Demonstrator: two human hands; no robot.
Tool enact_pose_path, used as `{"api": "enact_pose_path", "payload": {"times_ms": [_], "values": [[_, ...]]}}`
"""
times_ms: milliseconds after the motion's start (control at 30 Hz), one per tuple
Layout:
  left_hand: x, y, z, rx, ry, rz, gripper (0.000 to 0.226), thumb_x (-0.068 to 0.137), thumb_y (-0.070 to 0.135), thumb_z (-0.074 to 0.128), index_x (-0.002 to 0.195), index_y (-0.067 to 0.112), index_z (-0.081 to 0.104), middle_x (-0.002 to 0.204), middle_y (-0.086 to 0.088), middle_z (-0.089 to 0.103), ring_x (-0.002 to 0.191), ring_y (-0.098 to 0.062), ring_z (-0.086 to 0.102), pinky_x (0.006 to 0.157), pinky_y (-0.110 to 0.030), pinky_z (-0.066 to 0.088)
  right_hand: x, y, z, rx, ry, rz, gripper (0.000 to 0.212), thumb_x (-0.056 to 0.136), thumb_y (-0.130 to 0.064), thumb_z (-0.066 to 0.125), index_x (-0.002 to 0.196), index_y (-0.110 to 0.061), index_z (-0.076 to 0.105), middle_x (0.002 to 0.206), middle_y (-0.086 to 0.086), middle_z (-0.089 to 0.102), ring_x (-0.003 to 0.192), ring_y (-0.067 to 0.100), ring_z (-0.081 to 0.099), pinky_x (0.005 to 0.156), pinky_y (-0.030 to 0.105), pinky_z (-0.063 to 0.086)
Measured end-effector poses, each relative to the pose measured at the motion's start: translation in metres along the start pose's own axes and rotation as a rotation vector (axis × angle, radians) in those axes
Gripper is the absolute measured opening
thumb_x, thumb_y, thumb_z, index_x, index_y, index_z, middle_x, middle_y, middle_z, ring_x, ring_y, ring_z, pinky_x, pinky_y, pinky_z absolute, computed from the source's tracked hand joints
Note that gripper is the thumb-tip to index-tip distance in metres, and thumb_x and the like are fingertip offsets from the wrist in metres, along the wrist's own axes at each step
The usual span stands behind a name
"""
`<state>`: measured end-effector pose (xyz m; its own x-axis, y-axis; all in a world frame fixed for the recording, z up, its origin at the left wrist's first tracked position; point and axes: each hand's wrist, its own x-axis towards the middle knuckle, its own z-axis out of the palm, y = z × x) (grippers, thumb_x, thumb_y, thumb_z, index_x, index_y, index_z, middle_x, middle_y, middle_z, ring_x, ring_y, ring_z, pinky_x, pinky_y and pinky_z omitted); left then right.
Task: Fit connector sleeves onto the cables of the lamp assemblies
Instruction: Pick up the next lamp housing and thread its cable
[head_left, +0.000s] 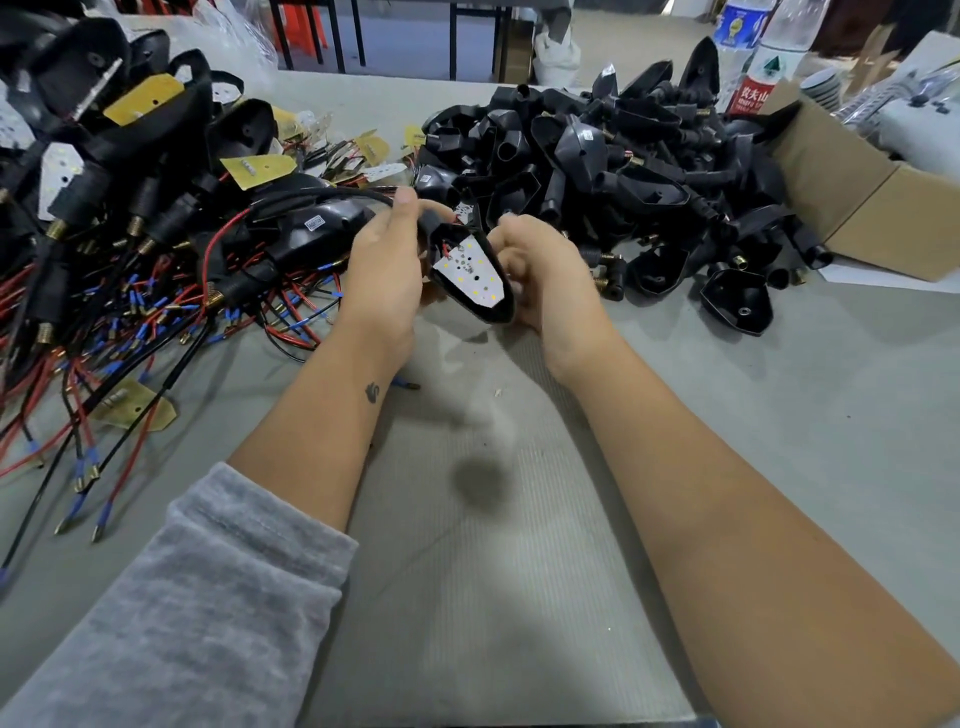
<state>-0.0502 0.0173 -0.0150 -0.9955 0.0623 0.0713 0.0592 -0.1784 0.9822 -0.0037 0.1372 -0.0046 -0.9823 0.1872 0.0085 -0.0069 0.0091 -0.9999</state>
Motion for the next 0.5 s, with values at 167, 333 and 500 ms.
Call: {"api": "enact_pose_path", "payload": {"times_ms": [167,333,500], "values": [[-0.006,0.002,0.005,0.106,-0.364,-0.024,0.052,0.105,0.032,0.035,0.066,0.019,0.068,0.073,-0.006,0.067,0.069,-0.019,0.062,0.074,-0.031,0.05,-0.002,0.005,-0.009,0.251,-0.044,0.013,0.041,0.1,-0.039,0.036,0.081,-0.011,0.058,0.071,0.006,0.054,0.063,0.021,0.045,0.058,0.028,0.034],[-0.02,0.001,0.013,0.423,-0.625,0.0,0.041,0.105,0.026,0.04,0.088,-0.001,0.065,0.091,-0.013,0.07,0.089,-0.022,0.063,0.098,-0.041,0.046,0.001,0.005,-0.007,0.285,-0.01,-0.015,0.024,0.097,-0.019,0.052,0.083,-0.005,0.067,0.071,0.008,0.057,0.07,0.02,0.055,0.066,0.029,0.045],[-0.023,0.005,0.013,0.518,-0.592,0.014,0.033,0.102,0.026,0.046,0.086,0.004,0.065,0.08,-0.001,0.072,0.074,-0.005,0.065,0.073,-0.016,0.05,0.002,0.009,-0.008,0.058,0.104,-0.187,0.015,0.09,-0.005,0.061,0.079,-0.007,0.071,0.069,0.001,0.058,0.074,0.013,0.052,0.073,0.025,0.043]]}}
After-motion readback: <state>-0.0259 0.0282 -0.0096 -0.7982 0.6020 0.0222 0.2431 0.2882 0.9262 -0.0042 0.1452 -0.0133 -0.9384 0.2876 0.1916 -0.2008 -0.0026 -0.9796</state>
